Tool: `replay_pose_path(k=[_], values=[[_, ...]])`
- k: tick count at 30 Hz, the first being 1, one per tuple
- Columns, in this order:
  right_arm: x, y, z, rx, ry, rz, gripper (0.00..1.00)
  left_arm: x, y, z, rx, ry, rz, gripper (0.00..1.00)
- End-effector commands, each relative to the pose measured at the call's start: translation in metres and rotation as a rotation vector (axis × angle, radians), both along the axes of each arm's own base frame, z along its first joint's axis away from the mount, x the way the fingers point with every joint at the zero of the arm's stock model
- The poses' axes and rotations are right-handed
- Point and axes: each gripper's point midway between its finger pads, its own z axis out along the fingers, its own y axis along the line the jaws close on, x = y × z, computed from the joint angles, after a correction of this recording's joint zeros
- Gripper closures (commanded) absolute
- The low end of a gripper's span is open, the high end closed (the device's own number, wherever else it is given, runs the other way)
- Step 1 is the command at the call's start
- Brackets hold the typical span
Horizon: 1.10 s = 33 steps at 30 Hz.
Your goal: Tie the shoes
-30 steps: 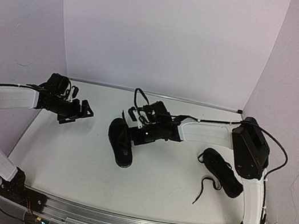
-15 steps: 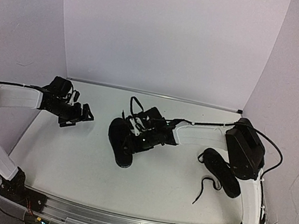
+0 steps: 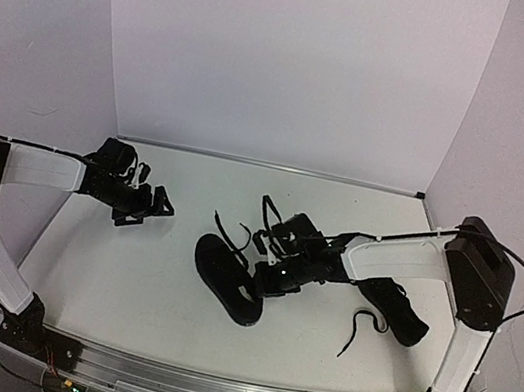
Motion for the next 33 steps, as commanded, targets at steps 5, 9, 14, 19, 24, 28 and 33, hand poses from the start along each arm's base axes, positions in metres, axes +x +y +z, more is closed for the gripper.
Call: replay_pose_path(k=[5, 9, 14, 19, 24, 28, 33], values=[[-0.026, -0.024, 0.055, 0.132, -0.015, -0.182, 1.0, 0.001, -0.05, 0.017, -0.146, -0.071, -0.122, 0.02], [-0.049, -0.016, 0.048, 0.145, 0.019, -0.171, 1.0, -0.021, -0.081, 0.016, -0.186, -0.079, -0.214, 0.04], [-0.075, 0.018, 0.043, 0.178, 0.06, -0.09, 0.9, -0.039, -0.114, 0.01, -0.257, -0.065, -0.306, 0.06], [-0.079, 0.032, 0.052, 0.206, 0.064, -0.06, 0.71, -0.043, -0.129, 0.002, -0.285, -0.042, -0.355, 0.11], [-0.069, 0.027, 0.088, 0.255, -0.017, -0.084, 0.43, -0.029, -0.134, 0.014, -0.221, -0.082, -0.379, 0.16], [-0.046, -0.002, 0.116, 0.27, -0.093, -0.169, 0.33, -0.02, -0.151, 0.024, -0.053, -0.139, -0.463, 0.2], [-0.014, -0.064, 0.152, 0.33, -0.182, -0.353, 0.15, -0.014, -0.186, 0.028, 0.103, -0.162, -0.607, 0.26]])
